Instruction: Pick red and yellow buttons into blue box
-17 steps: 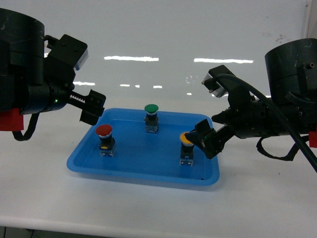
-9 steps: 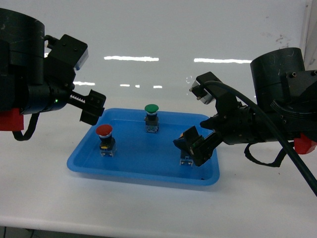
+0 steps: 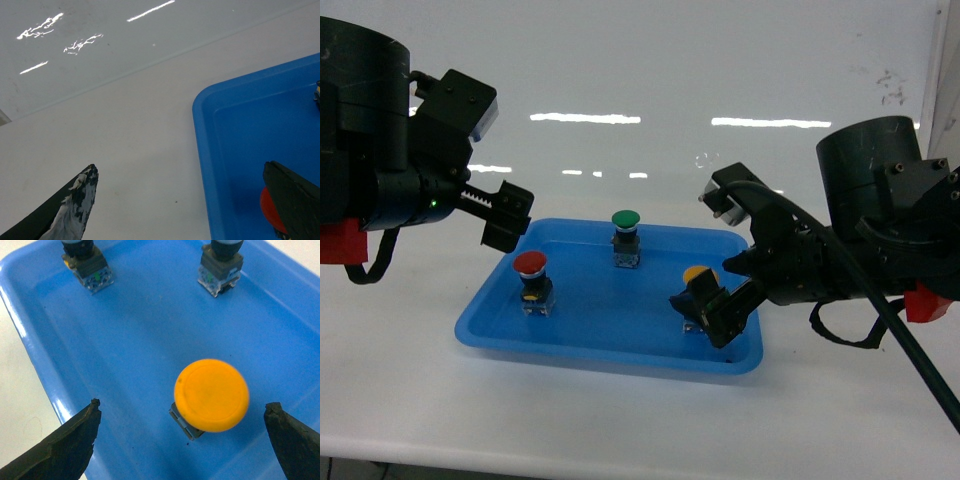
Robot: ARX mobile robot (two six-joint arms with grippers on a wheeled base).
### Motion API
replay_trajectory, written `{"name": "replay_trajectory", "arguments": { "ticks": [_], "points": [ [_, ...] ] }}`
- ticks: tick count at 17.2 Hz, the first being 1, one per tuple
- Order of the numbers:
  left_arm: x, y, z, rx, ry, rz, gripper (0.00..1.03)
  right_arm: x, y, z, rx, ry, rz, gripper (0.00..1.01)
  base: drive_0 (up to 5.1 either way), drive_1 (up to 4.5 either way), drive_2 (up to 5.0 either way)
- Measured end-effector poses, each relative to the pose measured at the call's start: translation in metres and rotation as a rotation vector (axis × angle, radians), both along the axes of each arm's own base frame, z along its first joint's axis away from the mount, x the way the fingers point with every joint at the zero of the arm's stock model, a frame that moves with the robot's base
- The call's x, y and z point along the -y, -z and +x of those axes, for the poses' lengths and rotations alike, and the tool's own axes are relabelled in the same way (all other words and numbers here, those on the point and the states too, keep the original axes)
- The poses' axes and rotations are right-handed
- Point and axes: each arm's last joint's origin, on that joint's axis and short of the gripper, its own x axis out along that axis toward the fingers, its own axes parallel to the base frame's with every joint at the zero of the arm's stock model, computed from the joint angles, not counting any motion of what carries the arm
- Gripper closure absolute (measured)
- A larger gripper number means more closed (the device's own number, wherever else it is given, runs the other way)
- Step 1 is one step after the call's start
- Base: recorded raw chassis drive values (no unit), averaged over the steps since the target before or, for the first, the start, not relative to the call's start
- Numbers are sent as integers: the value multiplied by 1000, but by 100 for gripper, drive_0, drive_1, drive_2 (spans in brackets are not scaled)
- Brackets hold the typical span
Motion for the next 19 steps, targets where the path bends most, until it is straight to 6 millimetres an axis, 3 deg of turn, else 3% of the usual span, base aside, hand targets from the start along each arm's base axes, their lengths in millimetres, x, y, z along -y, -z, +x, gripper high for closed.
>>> {"name": "replay_trajectory", "arguments": {
  "ticks": [13,19],
  "points": [
    [0,0,0,0,0,0,5,7,22,23,24,-30,-64,3,0,0,0],
    [0,0,0,0,0,0,5,-3,31,28,19,-72,-63,3,0,0,0]
  ]
}}
